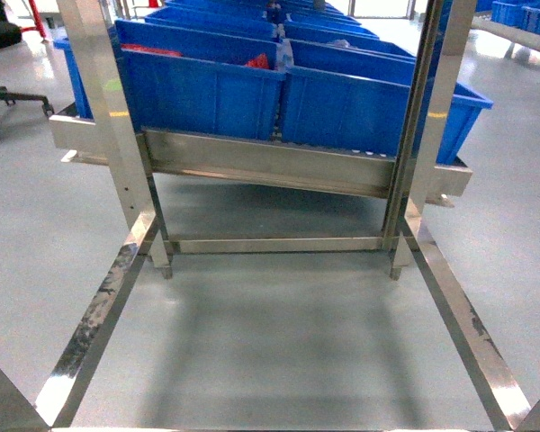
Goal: Pick capacitor and pack into box
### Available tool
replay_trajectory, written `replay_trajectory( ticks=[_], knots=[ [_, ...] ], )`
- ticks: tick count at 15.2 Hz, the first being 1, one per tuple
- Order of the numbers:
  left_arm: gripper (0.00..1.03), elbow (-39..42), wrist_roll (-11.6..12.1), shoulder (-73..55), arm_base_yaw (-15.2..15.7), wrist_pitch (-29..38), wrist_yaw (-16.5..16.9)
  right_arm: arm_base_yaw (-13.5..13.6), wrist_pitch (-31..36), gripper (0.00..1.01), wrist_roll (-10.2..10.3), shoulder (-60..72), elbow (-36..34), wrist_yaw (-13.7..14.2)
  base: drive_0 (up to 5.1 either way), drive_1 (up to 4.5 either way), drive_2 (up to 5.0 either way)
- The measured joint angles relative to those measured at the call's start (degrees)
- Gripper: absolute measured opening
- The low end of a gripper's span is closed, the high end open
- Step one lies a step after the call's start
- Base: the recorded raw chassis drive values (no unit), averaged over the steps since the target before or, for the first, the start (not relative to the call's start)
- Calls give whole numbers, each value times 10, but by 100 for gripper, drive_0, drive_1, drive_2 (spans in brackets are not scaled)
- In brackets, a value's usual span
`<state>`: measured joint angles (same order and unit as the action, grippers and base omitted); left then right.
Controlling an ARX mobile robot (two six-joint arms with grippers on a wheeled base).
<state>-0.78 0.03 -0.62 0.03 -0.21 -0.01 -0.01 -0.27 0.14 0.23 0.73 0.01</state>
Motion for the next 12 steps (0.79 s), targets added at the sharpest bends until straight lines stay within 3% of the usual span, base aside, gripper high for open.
replay_trajectory(
  ticks=[12],
  knots=[
    [98, 0, 0, 0, 0, 0, 0, 0, 0, 98, 0, 0, 0, 0, 0, 0, 0]
  ],
)
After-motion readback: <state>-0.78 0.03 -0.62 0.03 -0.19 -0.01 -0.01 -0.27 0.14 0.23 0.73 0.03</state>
